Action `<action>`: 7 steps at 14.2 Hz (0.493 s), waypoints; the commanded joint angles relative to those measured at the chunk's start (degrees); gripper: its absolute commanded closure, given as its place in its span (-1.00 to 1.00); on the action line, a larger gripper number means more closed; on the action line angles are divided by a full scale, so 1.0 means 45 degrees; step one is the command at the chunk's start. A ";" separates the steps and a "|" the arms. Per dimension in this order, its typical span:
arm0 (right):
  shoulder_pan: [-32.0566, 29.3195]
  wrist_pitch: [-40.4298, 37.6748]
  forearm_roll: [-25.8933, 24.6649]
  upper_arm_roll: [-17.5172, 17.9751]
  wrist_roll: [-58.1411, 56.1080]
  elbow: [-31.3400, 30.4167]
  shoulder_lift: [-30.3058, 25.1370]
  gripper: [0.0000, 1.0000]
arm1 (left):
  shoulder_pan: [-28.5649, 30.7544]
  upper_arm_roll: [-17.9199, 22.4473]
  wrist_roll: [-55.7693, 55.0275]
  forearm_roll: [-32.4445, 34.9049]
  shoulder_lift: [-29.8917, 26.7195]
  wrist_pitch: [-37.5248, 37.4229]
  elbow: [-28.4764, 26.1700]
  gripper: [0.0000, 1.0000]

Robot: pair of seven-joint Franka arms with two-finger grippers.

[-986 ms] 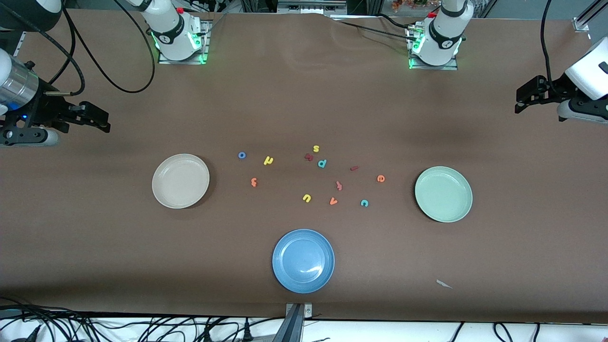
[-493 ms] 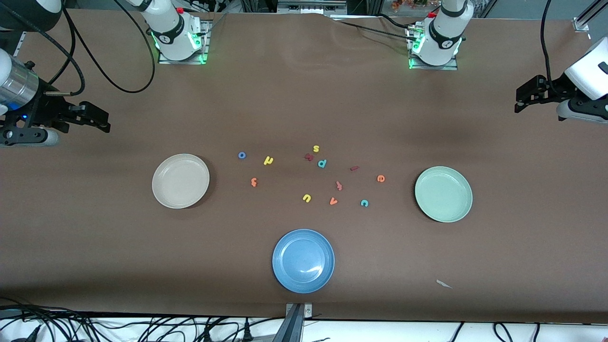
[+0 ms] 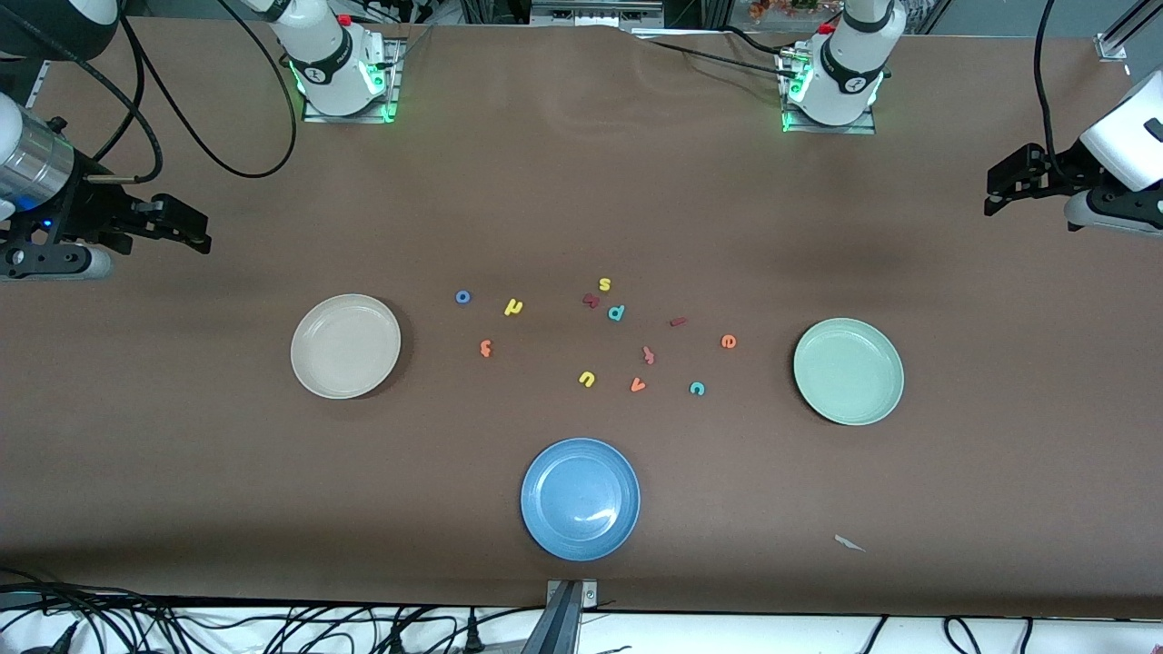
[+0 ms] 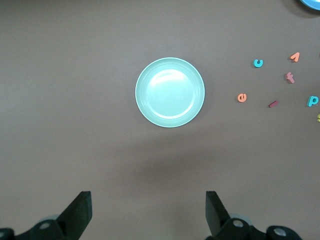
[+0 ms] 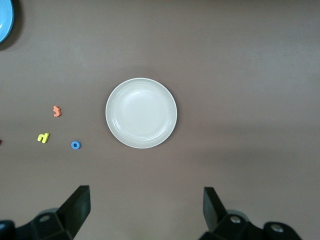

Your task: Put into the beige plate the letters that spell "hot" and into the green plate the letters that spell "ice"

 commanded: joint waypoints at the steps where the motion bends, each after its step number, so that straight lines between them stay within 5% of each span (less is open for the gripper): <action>1: 0.0026 -0.0009 0.0070 0.0001 -0.0077 0.0063 -0.0027 -1.00 | 0.0000 -0.0029 -0.0014 0.0221 0.0058 -0.0278 0.0288 -1.00; 7: 0.0144 0.0108 0.0051 0.0021 -0.0018 0.0044 -0.0027 -1.00 | 0.0000 -0.0029 -0.0014 0.0221 0.0058 -0.0278 0.0288 -1.00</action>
